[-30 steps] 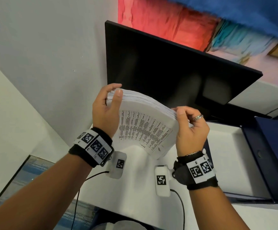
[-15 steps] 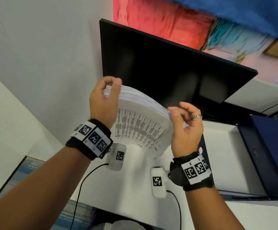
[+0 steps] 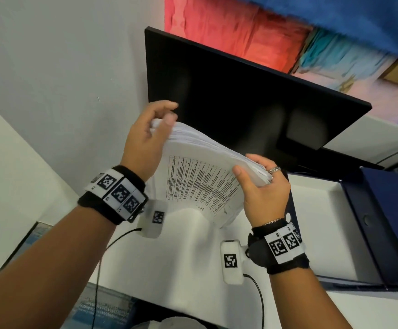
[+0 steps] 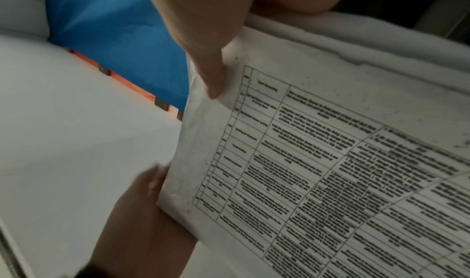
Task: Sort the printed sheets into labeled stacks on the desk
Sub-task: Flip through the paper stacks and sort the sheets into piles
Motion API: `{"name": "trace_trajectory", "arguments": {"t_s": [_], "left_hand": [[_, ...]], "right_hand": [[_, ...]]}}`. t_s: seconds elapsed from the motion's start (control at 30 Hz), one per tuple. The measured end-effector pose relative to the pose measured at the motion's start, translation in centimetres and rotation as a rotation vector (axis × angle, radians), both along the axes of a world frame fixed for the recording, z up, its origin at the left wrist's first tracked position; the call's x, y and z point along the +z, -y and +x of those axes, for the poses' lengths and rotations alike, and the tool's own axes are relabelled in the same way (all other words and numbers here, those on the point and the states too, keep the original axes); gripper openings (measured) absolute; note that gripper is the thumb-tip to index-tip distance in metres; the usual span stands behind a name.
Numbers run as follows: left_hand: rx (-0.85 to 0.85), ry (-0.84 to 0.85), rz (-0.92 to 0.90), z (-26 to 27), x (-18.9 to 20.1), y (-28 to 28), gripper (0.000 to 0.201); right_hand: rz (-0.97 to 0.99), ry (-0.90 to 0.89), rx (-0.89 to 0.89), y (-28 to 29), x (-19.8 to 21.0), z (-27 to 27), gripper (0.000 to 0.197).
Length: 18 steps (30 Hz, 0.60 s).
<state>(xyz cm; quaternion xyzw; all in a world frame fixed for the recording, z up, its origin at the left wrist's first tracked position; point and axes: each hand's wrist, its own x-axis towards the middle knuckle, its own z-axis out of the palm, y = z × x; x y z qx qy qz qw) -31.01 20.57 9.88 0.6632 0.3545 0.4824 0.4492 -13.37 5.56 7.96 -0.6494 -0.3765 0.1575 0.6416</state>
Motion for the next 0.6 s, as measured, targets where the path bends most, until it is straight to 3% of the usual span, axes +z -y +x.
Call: {"name": "trace_trajectory", "arguments": {"t_s": [0.1,0.23,0.4,0.53,0.6], "left_hand": [[-0.172,-0.237,0.129,-1.3,-1.0,-0.2,0.049],[-0.065,-0.161,0.168,-1.3,-0.5,0.0,0.031],[-0.134,-0.198,0.190,-1.5,-1.1,0.5,0.038],[-0.033,-0.227,0.354,-1.1,-2.0,0.0,0.021],[0.013,-0.238,0.424,-1.1,-2.1,-0.3,0.020]], "right_hand": [[-0.029,-0.010,0.022,-0.1,-0.1,1.2,0.016],[0.034,-0.002,0.003,-0.6,0.8,1.8,0.018],[0.097,-0.012,0.028,-0.2,0.2,1.1,0.031],[0.062,0.129,0.008,-0.5,-0.7,0.5,0.037],[0.023,0.264,-0.038,-0.5,-0.9,0.8,0.029]]}}
